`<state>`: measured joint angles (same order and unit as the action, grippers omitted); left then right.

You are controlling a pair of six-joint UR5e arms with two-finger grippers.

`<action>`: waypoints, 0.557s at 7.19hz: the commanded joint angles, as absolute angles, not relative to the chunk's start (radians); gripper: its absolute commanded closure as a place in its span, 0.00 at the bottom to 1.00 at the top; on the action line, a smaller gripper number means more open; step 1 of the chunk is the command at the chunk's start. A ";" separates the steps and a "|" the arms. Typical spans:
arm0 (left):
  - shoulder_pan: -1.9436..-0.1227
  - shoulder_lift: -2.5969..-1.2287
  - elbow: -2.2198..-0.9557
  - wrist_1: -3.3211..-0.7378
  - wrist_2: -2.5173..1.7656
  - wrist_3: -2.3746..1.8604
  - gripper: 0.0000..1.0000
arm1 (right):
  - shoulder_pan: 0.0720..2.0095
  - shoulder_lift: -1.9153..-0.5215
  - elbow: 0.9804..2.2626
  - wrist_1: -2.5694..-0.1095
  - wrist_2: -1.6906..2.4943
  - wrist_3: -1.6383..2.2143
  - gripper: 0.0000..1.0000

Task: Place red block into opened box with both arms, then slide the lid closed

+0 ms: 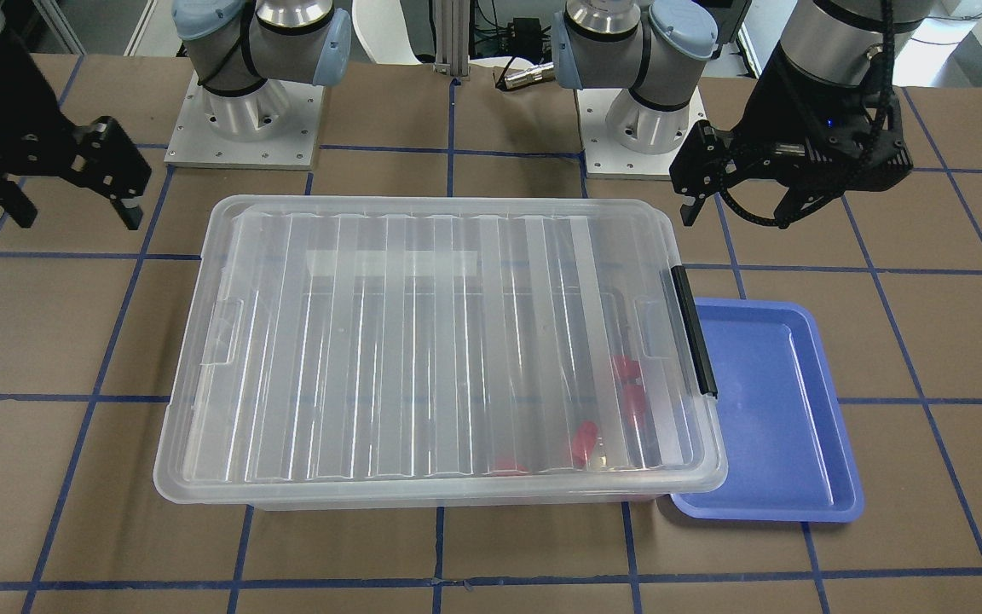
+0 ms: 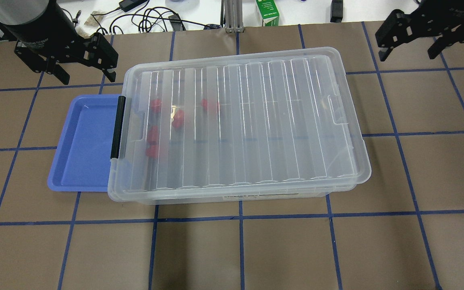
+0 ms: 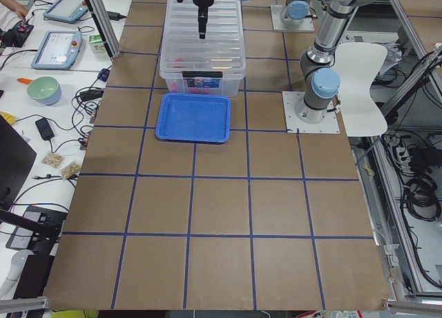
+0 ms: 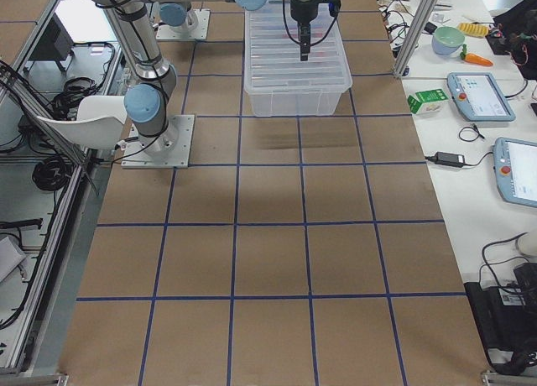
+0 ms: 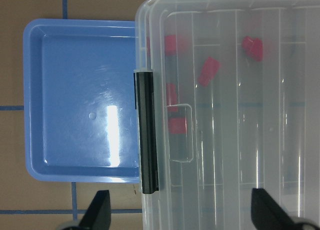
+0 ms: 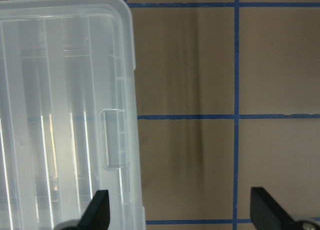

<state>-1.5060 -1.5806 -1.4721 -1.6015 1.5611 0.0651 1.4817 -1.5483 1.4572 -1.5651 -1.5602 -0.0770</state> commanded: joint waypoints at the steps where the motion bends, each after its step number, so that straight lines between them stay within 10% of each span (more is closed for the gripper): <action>1: -1.505 -1.580 -1.468 -1.601 1.563 0.067 0.00 | 1.615 -1.500 1.448 -1.610 -1.591 0.021 0.00; 4: -1.505 -1.580 -1.471 -1.601 1.563 0.064 0.00 | 1.614 -1.494 1.447 -1.617 -1.588 0.020 0.00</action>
<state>-1.5059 -1.5800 -1.4701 -1.6015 1.5620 0.0615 1.6125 -1.4946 1.4479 -1.6166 -1.5867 0.0190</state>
